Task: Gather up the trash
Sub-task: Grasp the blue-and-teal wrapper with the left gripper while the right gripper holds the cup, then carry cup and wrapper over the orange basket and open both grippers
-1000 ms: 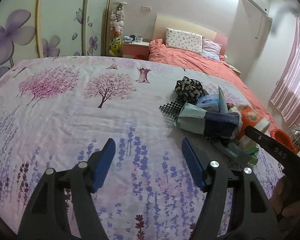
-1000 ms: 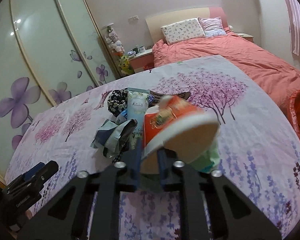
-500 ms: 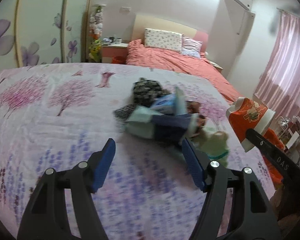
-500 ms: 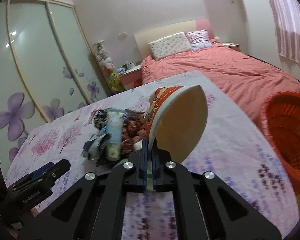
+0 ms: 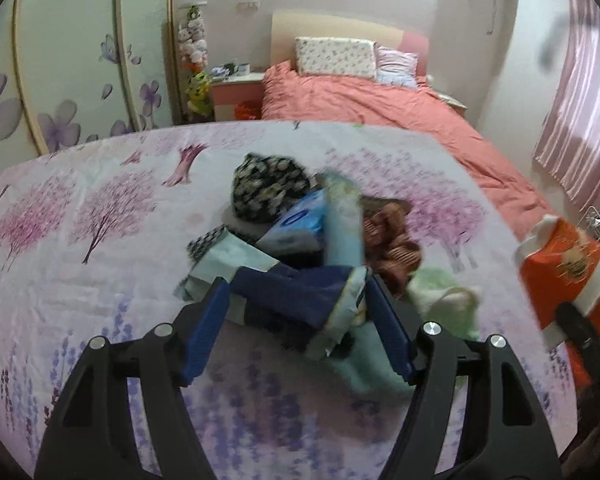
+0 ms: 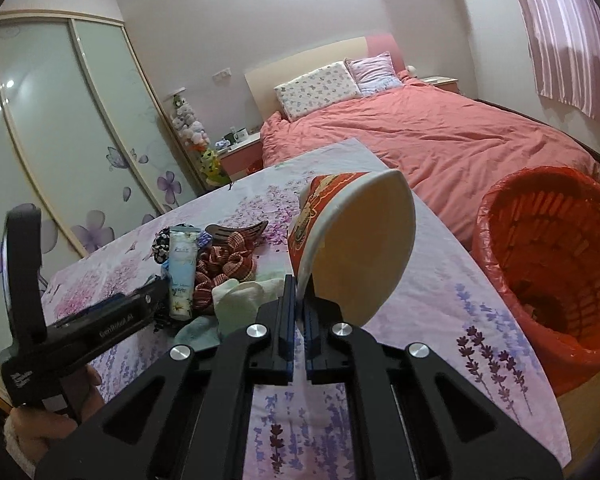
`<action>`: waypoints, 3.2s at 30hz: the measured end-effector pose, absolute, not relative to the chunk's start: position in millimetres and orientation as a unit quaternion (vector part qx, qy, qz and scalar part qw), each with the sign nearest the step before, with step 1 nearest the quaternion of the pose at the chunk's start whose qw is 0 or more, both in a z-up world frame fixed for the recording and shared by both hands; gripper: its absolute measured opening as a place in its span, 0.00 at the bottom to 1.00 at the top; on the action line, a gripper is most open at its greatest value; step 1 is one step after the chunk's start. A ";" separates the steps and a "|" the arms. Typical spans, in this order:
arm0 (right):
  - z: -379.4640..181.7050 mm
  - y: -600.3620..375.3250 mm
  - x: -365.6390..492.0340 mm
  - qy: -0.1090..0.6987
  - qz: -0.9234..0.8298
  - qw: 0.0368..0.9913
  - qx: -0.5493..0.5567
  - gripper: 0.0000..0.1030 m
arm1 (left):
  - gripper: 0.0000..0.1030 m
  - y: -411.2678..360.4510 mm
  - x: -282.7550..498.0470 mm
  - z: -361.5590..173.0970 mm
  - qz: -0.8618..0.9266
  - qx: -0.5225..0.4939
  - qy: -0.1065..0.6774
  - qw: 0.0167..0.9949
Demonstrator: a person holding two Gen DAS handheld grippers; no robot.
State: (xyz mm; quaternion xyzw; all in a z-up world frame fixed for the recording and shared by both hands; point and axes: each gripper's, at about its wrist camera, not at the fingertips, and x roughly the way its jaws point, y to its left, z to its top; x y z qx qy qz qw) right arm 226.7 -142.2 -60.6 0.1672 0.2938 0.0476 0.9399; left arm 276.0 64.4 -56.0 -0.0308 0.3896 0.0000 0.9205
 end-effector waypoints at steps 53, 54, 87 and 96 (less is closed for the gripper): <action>-56.0 -149.7 217.3 0.289 0.051 0.942 0.163 0.04 | 0.26 164.2 255.2 -64.4 0.013 -0.091 0.388 0.917; -53.8 -149.8 216.0 0.286 0.051 0.943 0.162 0.04 | 0.26 161.4 253.1 -60.9 0.010 -0.089 0.385 0.919; -23.6 -249.2 163.5 0.209 -0.025 0.958 0.195 0.04 | 0.27 -45.7 216.2 6.2 -0.235 -0.034 0.329 0.914; -29.6 -297.3 167.1 0.196 -0.071 0.952 0.223 0.04 | 0.27 -127.4 223.9 -1.7 -0.306 -0.008 0.332 0.892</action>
